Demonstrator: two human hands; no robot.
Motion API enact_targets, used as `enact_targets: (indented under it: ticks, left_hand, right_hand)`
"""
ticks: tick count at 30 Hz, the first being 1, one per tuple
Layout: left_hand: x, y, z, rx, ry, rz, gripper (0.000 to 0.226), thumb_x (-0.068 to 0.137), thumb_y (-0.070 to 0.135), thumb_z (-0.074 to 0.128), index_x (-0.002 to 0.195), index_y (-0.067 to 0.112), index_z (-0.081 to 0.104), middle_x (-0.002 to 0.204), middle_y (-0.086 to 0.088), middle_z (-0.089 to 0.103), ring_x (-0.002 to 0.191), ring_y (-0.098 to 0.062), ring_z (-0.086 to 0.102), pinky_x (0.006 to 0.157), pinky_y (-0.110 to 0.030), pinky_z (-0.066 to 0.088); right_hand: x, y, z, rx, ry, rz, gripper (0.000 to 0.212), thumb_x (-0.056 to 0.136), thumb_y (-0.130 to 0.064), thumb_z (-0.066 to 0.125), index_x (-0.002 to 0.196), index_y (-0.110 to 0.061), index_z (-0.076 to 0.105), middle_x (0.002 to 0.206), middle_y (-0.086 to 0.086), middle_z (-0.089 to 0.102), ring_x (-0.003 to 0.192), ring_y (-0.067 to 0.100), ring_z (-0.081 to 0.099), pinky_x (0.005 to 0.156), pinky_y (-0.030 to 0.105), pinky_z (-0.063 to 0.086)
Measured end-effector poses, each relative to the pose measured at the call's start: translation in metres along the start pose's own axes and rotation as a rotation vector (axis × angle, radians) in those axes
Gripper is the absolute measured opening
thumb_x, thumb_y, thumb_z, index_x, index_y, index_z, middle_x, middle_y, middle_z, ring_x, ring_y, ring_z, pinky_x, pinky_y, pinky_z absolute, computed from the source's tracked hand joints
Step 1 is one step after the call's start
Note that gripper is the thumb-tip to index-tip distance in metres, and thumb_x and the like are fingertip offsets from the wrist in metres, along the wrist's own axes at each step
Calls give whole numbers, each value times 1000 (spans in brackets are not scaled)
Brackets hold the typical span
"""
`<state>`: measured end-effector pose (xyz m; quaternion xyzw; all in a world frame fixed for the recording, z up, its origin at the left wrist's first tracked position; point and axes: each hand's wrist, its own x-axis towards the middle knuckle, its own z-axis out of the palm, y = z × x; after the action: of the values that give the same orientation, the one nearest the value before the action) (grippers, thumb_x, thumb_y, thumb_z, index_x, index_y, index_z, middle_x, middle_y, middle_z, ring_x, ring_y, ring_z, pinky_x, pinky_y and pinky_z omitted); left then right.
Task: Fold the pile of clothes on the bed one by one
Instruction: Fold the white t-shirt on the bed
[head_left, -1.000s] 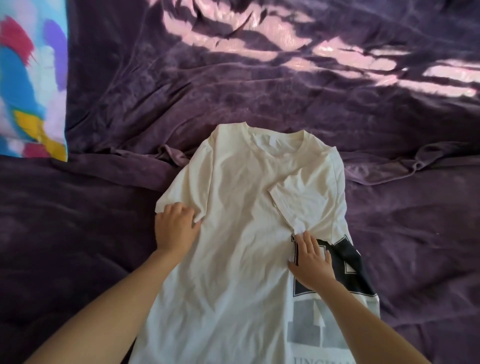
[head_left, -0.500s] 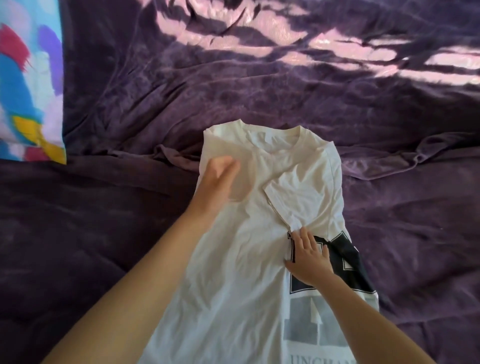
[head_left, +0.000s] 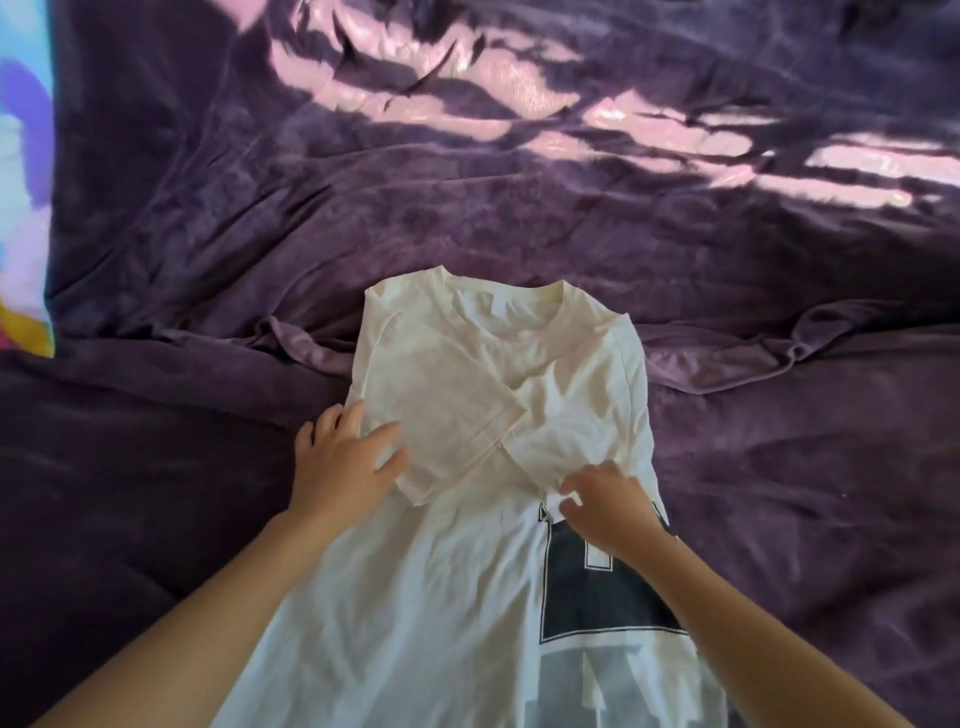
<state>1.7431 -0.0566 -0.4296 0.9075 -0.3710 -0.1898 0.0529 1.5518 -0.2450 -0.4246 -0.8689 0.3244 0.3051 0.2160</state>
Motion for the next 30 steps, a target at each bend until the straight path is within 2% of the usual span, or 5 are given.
enact_targets:
  ticks: [4, 11, 18, 26, 30]
  left_hand:
    - [74, -3, -27, -55, 95, -87, 43, 88, 34, 51, 127, 16, 56, 131, -20, 48, 119, -42, 43, 92, -50, 38]
    - [165, -36, -23, -598, -65, -420, 63, 88, 22, 61, 143, 11, 32, 144, -12, 40, 129, -28, 42, 103, -39, 38]
    - [170, -25, -18, -1211, 93, -729, 20, 81, 0, 64, 101, -4, 63, 78, -12, 59, 58, -18, 57, 56, -25, 45]
    - [72, -37, -68, -1369, 73, -280, 17, 85, -2, 56, 85, 11, 66, 72, 5, 72, 72, -8, 66, 63, -18, 52]
    - [8, -74, -44, -793, -72, 5, 39, 68, -10, 74, 81, 27, 72, 94, 16, 71, 91, 7, 62, 78, -6, 47]
  right_hand:
    - [46, 17, -63, 241, 599, 190, 26, 89, -11, 48, 110, -3, 62, 114, 18, 56, 111, 34, 41, 88, 37, 33]
    - [147, 62, -87, 787, 308, 456, 62, 63, -35, 63, 119, -9, 52, 117, 13, 61, 110, 34, 56, 93, 47, 47]
    - [146, 61, -88, 957, 530, 414, 10, 72, 3, 56, 71, -6, 61, 59, 3, 39, 56, 16, 37, 51, 28, 31]
    - [46, 83, -87, 1118, 622, 67, 33, 72, 16, 63, 63, -16, 63, 63, -19, 66, 61, 2, 58, 59, 15, 48]
    - [9, 117, -42, 783, 388, -20, 62, 64, 21, 70, 60, -41, 69, 93, -15, 69, 93, -12, 58, 80, 18, 47]
